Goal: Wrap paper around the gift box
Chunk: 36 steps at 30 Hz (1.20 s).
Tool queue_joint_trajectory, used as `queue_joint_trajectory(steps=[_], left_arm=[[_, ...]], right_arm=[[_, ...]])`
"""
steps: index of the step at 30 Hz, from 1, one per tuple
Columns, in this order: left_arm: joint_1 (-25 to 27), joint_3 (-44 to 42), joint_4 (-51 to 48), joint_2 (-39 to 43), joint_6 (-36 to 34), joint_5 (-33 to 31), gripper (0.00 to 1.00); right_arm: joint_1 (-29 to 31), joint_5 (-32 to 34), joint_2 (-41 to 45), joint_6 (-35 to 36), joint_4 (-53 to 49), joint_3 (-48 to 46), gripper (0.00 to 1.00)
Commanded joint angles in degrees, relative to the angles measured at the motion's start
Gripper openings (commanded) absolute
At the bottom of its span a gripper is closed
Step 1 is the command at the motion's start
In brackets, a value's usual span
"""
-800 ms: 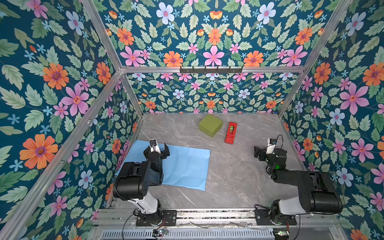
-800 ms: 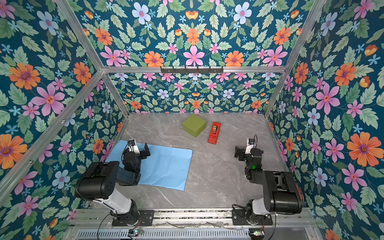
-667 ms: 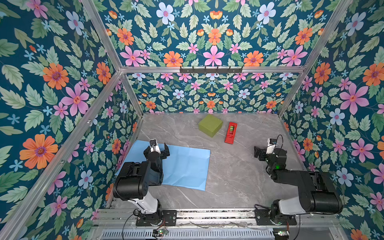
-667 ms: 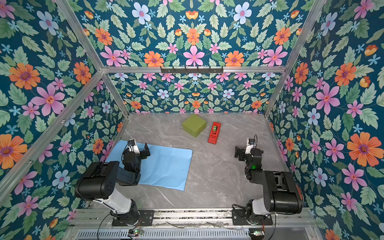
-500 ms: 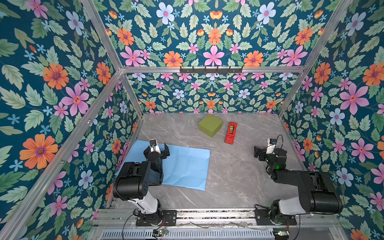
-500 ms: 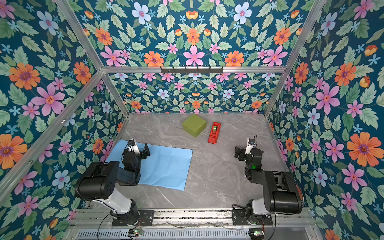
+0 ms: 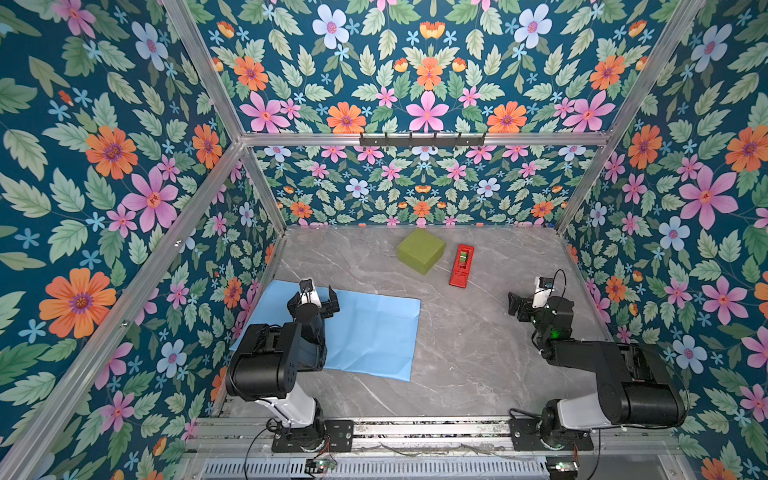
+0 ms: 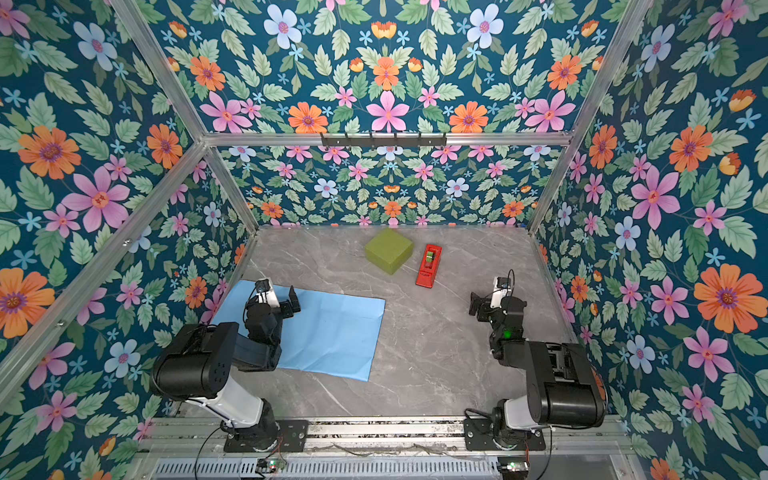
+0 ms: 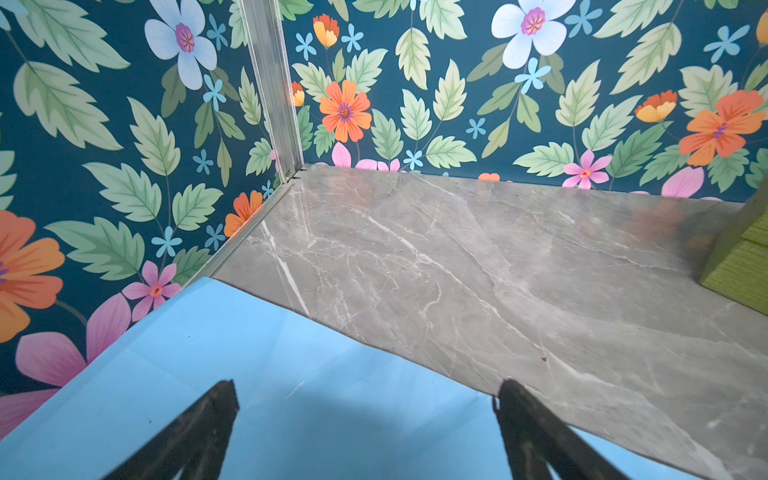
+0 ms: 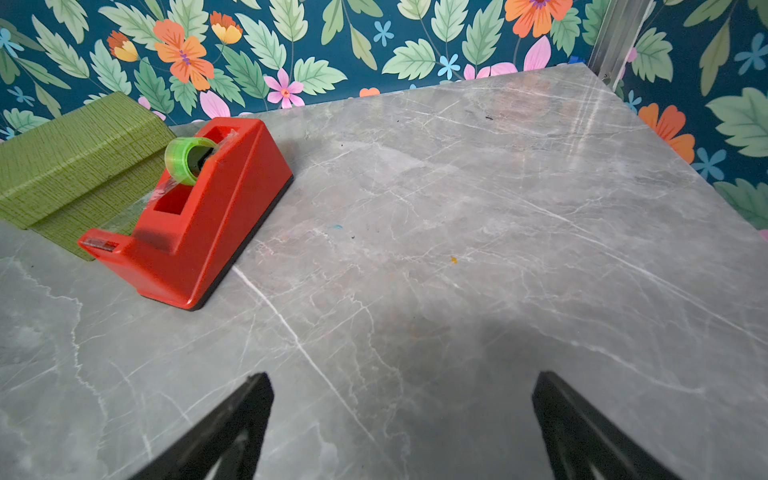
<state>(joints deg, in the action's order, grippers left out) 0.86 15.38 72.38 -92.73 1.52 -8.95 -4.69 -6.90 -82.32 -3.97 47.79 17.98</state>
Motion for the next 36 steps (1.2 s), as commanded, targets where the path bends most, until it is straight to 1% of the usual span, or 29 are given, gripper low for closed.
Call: queue_joint_trajectory(steps=[1, 15, 17, 18, 19, 21, 22, 23, 24, 25, 26, 27, 28, 29, 30, 31, 32, 34, 36], left_arm=[[0.0, 0.0, 1.4, 0.2, -0.2, -0.2, 1.0], [0.0, -0.1, 1.6, 0.2, -0.2, -0.1, 1.0], [0.0, -0.9, 2.1, 2.0, 0.3, -1.4, 1.0], [0.1, -1.2, 0.8, 4.0, 0.6, -2.0, 1.0], [0.0, -1.2, -1.7, 6.8, 0.9, -3.4, 1.0], [0.0, -0.7, -8.4, 13.1, 2.2, -6.0, 1.0], [0.0, 0.3, -14.6, 16.7, 5.2, -8.7, 1.0], [0.0, 2.4, -22.6, 19.6, 11.3, -12.3, 1.0], [-0.1, 4.2, -30.2, 22.1, 16.9, -13.3, 1.0], [0.0, 6.8, -37.9, 24.3, 20.9, -10.8, 1.0], [0.0, 8.8, -42.8, 25.5, 22.5, -5.6, 0.98], [0.2, 9.6, -44.9, 25.8, 23.2, 0.3, 0.97], [0.3, 10.2, -46.8, 25.8, 25.0, 6.3, 0.99], [0.7, 11.0, -49.6, 25.7, 27.5, 10.4, 1.0], [1.3, 11.4, -51.8, 25.6, 29.4, 13.3, 1.0], [2.3, 11.9, -54.1, 25.5, 30.8, 16.0, 1.0], [3.7, 12.5, -56.9, 25.4, 31.8, 17.7, 1.0], [6.7, 14.2, -63.0, 25.4, 32.2, 18.8, 1.0], [9.1, 15.8, -67.9, 25.4, 31.7, 19.0, 0.99]], right_arm=[[0.0, -0.1, 0.0, 0.3, 1.9, 0.1, 0.99], [0.0, 0.0, 0.0, 0.2, 1.8, 0.3, 0.99], [0.1, 0.5, 0.0, 0.1, 2.2, 0.1, 0.99], [0.4, 2.7, 0.6, -0.4, 1.9, 0.4, 0.99], [0.8, 5.1, 2.8, -1.0, -1.5, 0.9, 0.99], [0.8, 10.0, 9.1, -3.4, -14.0, 4.4, 0.99], [0.8, 14.2, 12.6, -6.5, -21.7, 6.7, 0.99], [0.8, 17.1, 15.8, -10.6, -27.7, 8.3, 0.99], [0.8, 17.9, 18.4, -13.0, -31.8, 9.3, 0.99], [0.8, 16.4, 21.3, -15.4, -35.8, 10.3, 0.98], [0.8, 12.0, 23.6, -17.6, -39.0, 11.2, 0.96], [1.4, 8.6, 25.0, -19.3, -41.1, 11.8, 0.95], [3.1, 6.9, 25.9, -22.4, -43.7, 12.8, 0.95], [5.9, 5.5, 25.9, -25.1, -46.8, 14.1, 0.95], [9.5, 5.2, 25.3, -27.1, -49.7, 15.7, 0.95], [14.4, 5.9, 23.9, -29.4, -53.0, 17.5, 0.95], [20.5, 6.9, 22.2, -31.7, -55.2, 19.5, 0.95], [31.0, 8.4, 17.8, -35.1, -57.1, 22.9, 0.95], [39.3, 7.8, 12.0, -38.3, -57.6, 27.2, 0.95]])
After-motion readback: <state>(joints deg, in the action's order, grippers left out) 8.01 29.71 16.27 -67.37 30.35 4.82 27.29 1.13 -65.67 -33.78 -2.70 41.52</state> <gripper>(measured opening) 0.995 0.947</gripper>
